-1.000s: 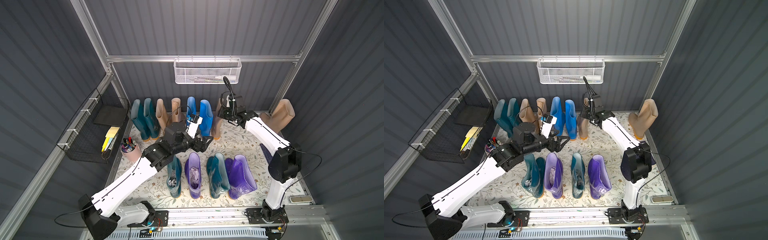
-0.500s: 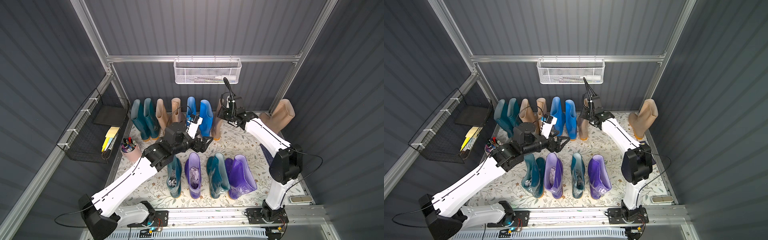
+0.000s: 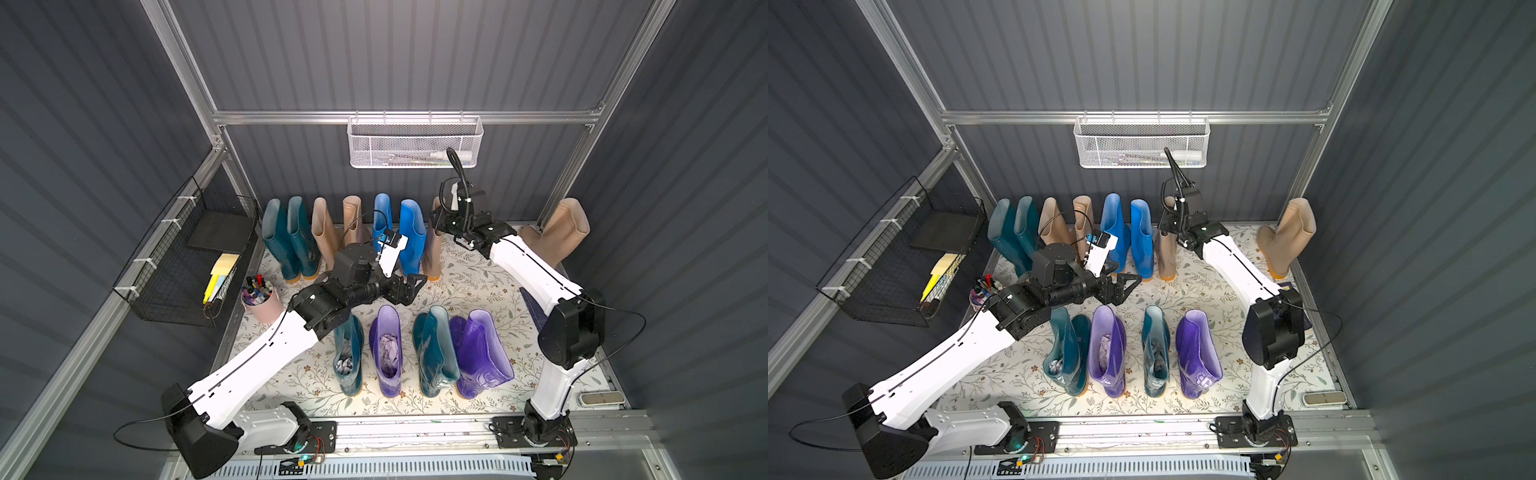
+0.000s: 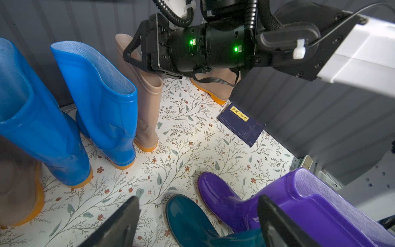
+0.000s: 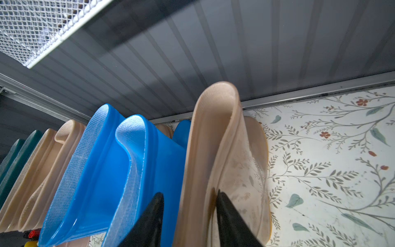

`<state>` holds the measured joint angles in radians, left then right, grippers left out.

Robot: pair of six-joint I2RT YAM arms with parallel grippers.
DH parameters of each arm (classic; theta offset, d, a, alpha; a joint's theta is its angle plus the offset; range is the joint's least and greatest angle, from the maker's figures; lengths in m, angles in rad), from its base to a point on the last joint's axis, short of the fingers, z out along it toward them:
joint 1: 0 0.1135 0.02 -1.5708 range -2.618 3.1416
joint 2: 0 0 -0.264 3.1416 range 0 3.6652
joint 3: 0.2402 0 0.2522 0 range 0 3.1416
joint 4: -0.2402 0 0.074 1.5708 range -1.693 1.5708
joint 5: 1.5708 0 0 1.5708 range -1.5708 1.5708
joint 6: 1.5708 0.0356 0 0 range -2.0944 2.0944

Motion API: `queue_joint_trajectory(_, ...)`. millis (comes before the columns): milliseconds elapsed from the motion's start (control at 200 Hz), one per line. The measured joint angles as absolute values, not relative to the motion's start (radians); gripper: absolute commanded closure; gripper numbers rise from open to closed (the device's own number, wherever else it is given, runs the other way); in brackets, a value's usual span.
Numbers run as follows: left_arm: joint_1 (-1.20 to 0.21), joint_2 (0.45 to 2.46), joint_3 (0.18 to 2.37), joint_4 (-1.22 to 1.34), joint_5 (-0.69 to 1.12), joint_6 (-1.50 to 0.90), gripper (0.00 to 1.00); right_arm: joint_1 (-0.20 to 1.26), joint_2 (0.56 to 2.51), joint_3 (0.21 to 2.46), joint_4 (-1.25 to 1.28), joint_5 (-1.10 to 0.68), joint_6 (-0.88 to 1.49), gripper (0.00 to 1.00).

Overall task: Match and arrange rain boots in pairs
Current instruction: Move the rain boot to the center of the board.

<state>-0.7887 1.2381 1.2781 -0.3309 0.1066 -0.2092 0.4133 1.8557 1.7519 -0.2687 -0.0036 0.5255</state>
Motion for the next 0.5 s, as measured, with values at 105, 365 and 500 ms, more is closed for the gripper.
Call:
queue_joint_trajectory(105,-0.789,1.242,1.295,-0.334,0.104,-0.201,0.11,0.413,1.811,1.731,-0.267,0.015,0.499,0.46)
queue_joint_trajectory(365,-0.789,1.259,1.312,-0.337,0.104,-0.191,0.09,0.39,1.62,1.634,-0.243,0.053,0.424,0.38)
queue_joint_trajectory(500,-0.789,1.269,1.312,-0.337,0.104,-0.189,0.09,0.339,1.512,1.514,-0.233,0.087,0.379,0.36)
